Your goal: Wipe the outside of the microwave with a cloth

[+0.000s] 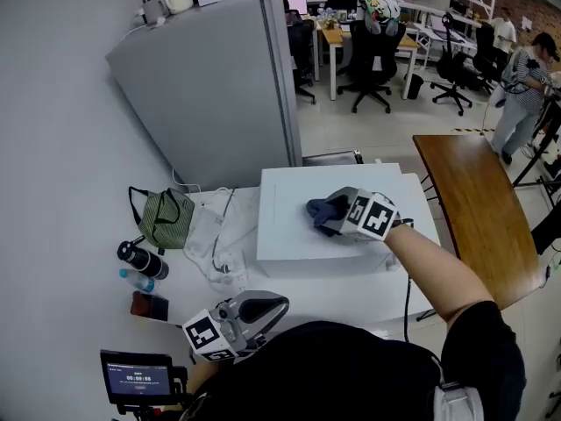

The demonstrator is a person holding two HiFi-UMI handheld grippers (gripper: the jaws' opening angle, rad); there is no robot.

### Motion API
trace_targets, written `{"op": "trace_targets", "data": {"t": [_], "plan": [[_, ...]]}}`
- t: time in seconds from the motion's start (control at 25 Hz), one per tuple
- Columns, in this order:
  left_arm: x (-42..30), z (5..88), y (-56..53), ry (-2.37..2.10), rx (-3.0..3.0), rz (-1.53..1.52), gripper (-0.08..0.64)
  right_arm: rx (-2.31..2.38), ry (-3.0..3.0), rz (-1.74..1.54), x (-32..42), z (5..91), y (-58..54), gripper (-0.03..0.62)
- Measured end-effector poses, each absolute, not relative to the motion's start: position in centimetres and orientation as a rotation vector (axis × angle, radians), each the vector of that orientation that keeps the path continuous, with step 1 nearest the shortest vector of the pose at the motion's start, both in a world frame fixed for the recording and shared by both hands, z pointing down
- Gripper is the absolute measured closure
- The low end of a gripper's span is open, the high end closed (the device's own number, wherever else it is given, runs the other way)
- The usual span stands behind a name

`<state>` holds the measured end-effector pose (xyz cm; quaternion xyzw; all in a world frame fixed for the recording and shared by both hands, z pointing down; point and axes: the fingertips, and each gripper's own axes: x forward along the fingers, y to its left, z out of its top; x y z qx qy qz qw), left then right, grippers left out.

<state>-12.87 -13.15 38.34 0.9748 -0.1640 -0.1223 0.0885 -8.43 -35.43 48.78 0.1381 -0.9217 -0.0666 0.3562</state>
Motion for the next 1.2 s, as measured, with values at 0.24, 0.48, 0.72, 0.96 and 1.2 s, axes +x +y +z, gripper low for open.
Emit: {"op": "trace_targets", "data": {"t": [0.24, 0.48, 0.72, 0.96, 1.2], "plan": [[-20.7, 40.3, -12.1, -0.644, 2.884, -0.338, 0.555, 0.118, -2.285, -0.318, -26.5, 52.7, -31.6, 0.459], [-19.5, 39.3, -12.8, -0.582, 2.896, -0.35, 0.555, 0.198, -2.245, -0.272, -19.3, 54.0, -33.4, 0.46], [-10.9, 38.3, -13.5, -0.41, 2.901, -0.359, 0.555, 0.438, -2.157, -0.089, 4.2, 55.3, -34.3, 0.46], [-5.6, 38.4, -13.8, -0.344, 2.887, -0.344, 0.555, 0.616, -2.092, 0.007, 18.7, 54.9, -34.4, 0.46], [-10.9, 39.7, -12.9, -0.47, 2.902, -0.332, 0.555, 0.373, -2.361, -0.17, -0.4, 50.5, -31.6, 0.459]]}}
